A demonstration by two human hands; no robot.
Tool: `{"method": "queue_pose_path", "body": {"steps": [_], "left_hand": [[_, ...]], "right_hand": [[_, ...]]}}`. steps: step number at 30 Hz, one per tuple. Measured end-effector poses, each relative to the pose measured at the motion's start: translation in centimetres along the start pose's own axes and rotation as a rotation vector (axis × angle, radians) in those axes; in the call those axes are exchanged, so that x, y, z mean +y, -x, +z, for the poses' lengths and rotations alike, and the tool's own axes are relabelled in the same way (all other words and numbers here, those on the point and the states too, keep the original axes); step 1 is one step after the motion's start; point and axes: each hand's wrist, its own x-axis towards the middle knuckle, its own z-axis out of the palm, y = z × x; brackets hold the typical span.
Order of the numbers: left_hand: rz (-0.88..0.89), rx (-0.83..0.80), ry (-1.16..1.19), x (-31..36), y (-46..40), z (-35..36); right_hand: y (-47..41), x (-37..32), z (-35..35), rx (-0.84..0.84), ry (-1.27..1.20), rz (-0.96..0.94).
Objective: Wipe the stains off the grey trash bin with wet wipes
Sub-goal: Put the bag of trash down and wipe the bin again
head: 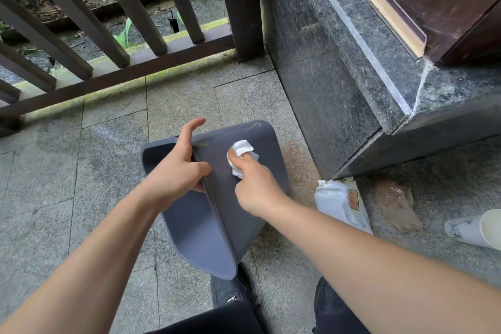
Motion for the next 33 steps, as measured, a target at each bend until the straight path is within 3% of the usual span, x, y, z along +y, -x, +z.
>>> {"method": "queue_pose_path", "body": {"steps": [10, 16, 20, 24, 27, 30, 33], "left_hand": [[0.013, 0.050, 0.031, -0.8, 0.3, -0.1], [0.022, 0.045, -0.048, -0.6, 0.0, -0.5], [0.027, 0.020, -0.098, -0.3, 0.1, -0.2], [0.008, -0.008, -0.082, -0.7, 0.2, -1.0], [-0.024, 0.048, -0.073, -1.2, 0.6, -1.7], [-0.054, 0.081, -0.030, -2.4, 1.1, -2.3], [-0.101, 0.099, 0.088, -3.3, 1.8, -3.0]], "right_hand": [[-0.5, 1.0, -0.5, -0.014, 0.053, 0.115], [1.2, -0.7, 1.0, -0.014, 0.072, -0.162], [-0.2, 0.3, 0.3, 0.103, 0.079, -0.010], [0.6, -0.3, 2.1, 0.072, 0.079, -0.156], [-0.2, 0.1, 2.7, 0.099, -0.058, 0.067], [-0.2, 1.2, 3.3, 0.077, 0.049, 0.064], [-1.9, 3.3, 0.1, 0.193, 0.050, 0.347]]}}
